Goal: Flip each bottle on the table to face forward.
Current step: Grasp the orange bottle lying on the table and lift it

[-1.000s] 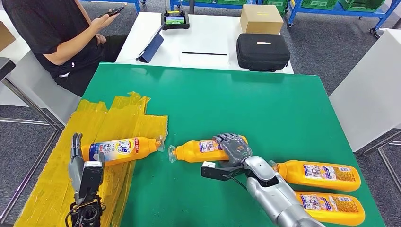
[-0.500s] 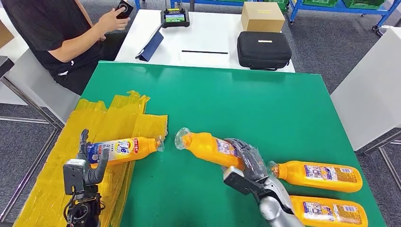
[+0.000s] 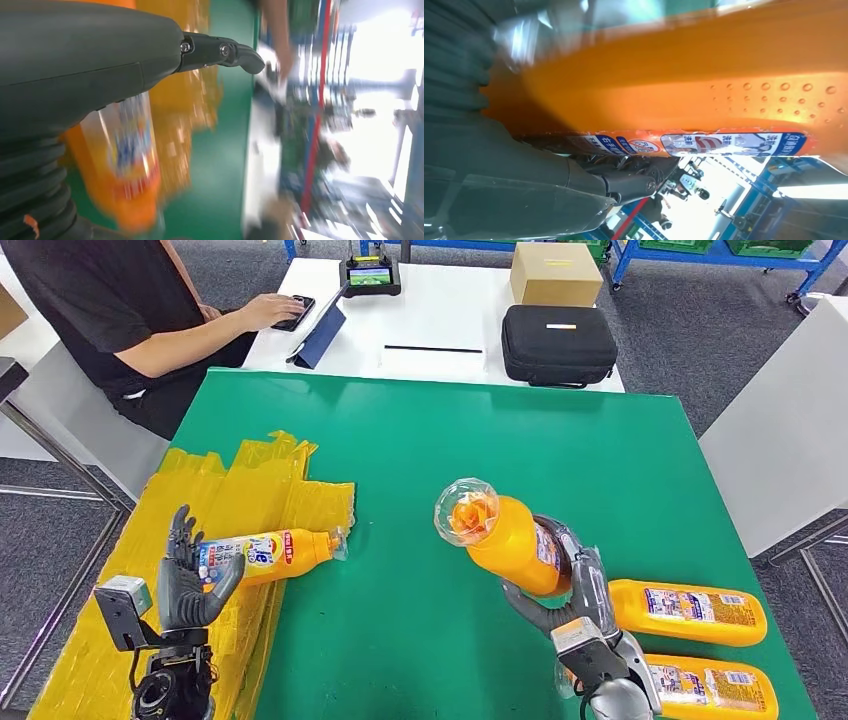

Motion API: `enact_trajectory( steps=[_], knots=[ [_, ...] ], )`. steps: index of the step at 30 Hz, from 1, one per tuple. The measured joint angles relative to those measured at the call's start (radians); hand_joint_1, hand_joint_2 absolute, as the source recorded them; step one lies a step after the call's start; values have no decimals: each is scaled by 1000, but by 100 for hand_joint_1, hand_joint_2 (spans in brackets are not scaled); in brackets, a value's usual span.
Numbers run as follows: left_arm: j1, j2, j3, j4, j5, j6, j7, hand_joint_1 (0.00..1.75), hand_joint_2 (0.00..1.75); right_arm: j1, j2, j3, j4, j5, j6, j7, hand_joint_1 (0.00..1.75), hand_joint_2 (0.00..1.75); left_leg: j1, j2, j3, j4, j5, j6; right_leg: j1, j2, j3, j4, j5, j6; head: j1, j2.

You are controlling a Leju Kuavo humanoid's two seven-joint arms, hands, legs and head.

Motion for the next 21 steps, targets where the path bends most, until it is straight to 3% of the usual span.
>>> enact_trajectory(
  steps=[3,7,21],
  knots=[
    [7,-16,-27,-13,90,-123,29,0,175,-13,24,9,10,20,-1,-12,175,175,0,0,0,0,0,0,0,0,0,0,0,0,0,0],
    [6,-36,-89,-20,174,-215,70,0,175,-93,73,73,100,65,-42,-6,175,175,0,2,0,0,1,0,0,1,-2,0,2,-1,0,0],
    [-38,-61,-281,-21,236,-265,110,0,175,-292,214,265,382,90,-81,38,175,175,1,3,-1,0,2,0,1,1,-2,1,3,-3,0,0]
  ],
)
